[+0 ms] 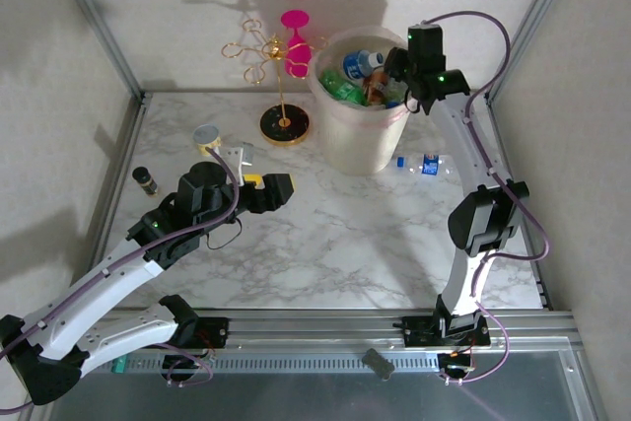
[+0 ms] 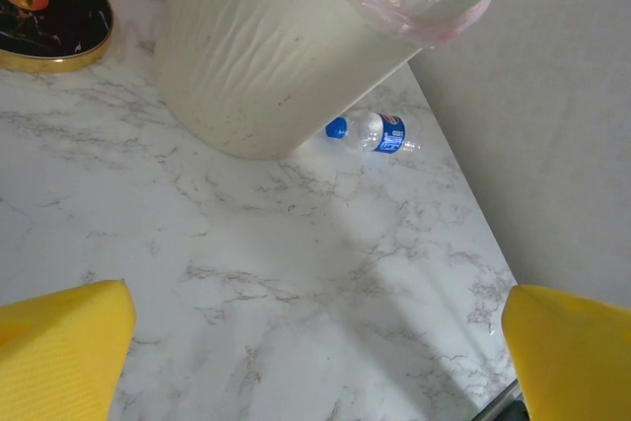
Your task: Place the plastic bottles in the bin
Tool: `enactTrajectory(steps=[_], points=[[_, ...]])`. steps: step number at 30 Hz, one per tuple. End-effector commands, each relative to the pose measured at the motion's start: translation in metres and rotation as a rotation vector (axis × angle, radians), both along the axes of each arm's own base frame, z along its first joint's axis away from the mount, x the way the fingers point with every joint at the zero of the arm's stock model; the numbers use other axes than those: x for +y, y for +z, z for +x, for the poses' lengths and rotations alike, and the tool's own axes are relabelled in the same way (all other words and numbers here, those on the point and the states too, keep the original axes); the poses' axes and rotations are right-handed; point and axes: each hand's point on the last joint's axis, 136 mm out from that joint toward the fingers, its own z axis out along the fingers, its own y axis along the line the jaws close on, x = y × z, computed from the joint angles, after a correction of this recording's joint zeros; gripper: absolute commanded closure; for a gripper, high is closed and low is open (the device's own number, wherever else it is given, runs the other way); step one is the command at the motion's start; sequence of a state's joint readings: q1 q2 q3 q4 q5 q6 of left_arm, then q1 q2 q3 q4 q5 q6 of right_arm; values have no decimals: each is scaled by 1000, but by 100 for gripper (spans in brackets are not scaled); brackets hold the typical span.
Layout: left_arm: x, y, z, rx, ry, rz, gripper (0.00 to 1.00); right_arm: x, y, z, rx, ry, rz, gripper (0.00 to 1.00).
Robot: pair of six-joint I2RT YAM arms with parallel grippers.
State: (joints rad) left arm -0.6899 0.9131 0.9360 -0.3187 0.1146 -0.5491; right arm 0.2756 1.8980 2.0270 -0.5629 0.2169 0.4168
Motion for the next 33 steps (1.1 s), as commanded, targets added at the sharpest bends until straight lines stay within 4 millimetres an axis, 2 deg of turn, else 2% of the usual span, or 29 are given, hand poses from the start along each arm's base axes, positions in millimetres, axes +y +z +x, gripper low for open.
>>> enactTrajectory(steps=[1, 5, 7, 9, 13, 17, 19, 22, 25, 29, 33], points=[[6, 8, 1, -26, 18, 4, 5, 8, -19, -6, 65, 3, 15, 43], [8, 9, 1, -28, 22, 9, 5, 4, 13, -15, -1, 3, 16, 28], [9, 11, 0, -32, 27, 9, 4, -1, 35, -24, -48, -6, 13, 21], [11, 14, 0, -38, 29, 11, 4, -7, 52, -32, -88, -15, 3, 17], [17, 22, 0, -60, 50, 22, 4, -19, 82, -52, -167, -34, -5, 18], [18, 23, -1, -65, 50, 24, 4, -36, 92, -69, -195, -64, 6, 22], [16, 19, -1, -57, 39, 20, 5, -49, 86, -76, -188, -90, 45, 23], [11, 9, -2, -33, 28, 1, 5, -81, 70, -88, -171, -164, 125, 25], [8, -5, -3, 1, 25, -27, 5, -112, 46, -100, -150, -237, 209, 28], [5, -34, 1, 56, 42, -61, 5, -145, -5, -108, -47, -360, 337, 34], [3, -76, 7, 161, 52, -113, 6, -155, -68, -109, 88, -414, 478, 35]])
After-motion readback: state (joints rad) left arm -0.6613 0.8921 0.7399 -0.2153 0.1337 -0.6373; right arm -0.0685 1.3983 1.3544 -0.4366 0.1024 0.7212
